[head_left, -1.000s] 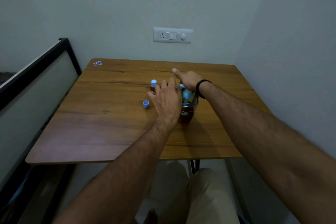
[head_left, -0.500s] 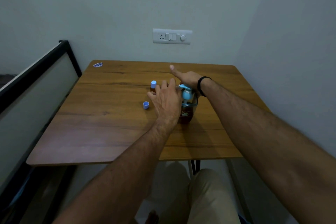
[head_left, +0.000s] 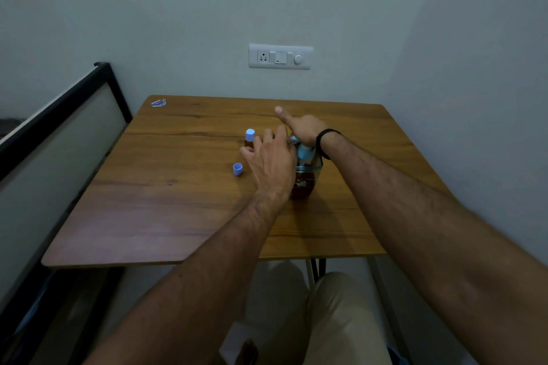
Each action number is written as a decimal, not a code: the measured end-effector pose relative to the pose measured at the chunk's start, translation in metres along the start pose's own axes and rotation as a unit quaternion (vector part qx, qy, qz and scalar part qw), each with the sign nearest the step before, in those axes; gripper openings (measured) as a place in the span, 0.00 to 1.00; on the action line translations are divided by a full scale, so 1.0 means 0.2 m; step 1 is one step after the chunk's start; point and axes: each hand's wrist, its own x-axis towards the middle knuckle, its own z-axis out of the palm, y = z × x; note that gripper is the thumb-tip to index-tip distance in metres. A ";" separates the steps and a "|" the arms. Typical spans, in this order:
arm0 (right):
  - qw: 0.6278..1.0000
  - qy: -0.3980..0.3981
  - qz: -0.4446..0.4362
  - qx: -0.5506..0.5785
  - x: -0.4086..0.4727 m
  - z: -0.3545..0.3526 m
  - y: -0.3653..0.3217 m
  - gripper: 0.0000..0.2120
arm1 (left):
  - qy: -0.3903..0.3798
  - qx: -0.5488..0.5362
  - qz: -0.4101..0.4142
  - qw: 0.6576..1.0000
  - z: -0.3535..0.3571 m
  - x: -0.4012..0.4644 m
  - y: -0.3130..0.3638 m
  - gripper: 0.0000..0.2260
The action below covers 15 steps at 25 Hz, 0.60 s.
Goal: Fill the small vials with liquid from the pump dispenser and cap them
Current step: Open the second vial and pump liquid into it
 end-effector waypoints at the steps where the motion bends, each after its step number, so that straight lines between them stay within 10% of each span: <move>1: 1.000 0.015 -0.005 -0.013 0.01 0.01 0.00 0.41 | -0.002 0.000 -0.001 1.000 0.00 0.00 0.00 0.06; 15: 1.000 -0.015 0.017 0.016 0.01 -0.01 0.00 0.46 | 0.000 -0.014 -0.010 1.000 0.00 -0.01 0.00 0.08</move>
